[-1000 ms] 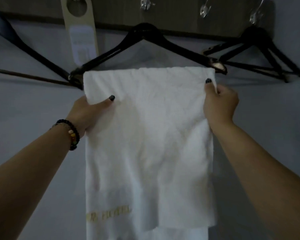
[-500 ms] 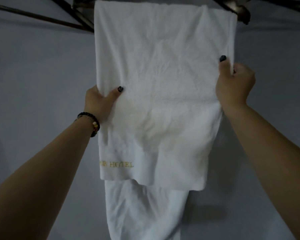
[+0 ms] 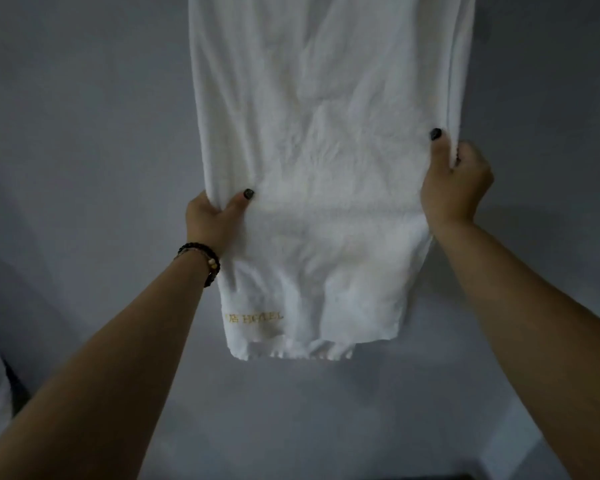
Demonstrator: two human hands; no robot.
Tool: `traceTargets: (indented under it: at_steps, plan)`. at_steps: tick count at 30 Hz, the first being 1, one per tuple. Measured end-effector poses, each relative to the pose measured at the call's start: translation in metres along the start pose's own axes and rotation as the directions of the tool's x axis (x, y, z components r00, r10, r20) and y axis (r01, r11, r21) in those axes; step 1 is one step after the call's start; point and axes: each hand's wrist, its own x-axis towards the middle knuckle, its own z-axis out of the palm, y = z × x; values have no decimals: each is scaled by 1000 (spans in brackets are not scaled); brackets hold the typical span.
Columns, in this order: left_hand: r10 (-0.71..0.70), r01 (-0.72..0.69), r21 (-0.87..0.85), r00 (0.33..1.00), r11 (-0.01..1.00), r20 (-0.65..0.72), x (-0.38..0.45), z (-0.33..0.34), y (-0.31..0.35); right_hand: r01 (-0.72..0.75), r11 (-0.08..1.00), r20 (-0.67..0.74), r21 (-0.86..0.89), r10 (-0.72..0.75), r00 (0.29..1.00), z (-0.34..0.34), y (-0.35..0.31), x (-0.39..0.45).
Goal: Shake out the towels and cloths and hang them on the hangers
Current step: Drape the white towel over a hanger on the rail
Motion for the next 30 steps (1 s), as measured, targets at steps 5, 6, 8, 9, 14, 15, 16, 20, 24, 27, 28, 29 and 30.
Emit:
traceTargets:
  at_steps: [5,6,8,9,14,15,16,20,24,27,28,29,30]
  plan:
    - [-35,37,23,998,999,-57,-17,4,-6,-27,1000,33,13,26,999,-9,-5,-8]
    - [-35,36,28,997,999,-64,-18,3,-5,-34,999,46,15,33,998,-10,-9,-10]
    - [-32,36,53,997,998,-76,-20,-1,-3,-50,999,93,4,49,994,-11,-16,-11]
    - [-28,33,70,997,997,-78,-20,-5,0,-53,998,134,-22,56,989,-12,-18,-10]
    - [18,-11,157,999,988,-44,-4,-28,24,-67,995,418,-76,93,904,-13,-42,20]
    - [32,-25,154,999,988,-39,2,-29,34,-87,995,435,-54,102,895,-13,-53,32]
    - [36,-30,141,999,990,-39,10,-30,44,-122,992,434,-18,118,893,-12,-64,46]
    - [31,-31,71,1000,997,2,42,-23,85,-286,944,375,164,208,903,0,-107,107]
    - [31,-28,-27,993,999,113,72,-9,120,-345,914,334,213,264,905,14,-127,153]
    - [43,-35,-51,984,998,176,91,9,146,-280,938,297,205,213,931,22,-129,177]
    - [52,-42,-55,980,998,192,98,15,154,-278,935,278,219,213,937,23,-129,183]
    - [63,-52,-58,977,997,206,104,22,162,-286,932,253,223,228,940,25,-128,189]
    - [75,-63,-62,973,996,216,109,28,171,-296,930,233,218,245,941,27,-128,196]
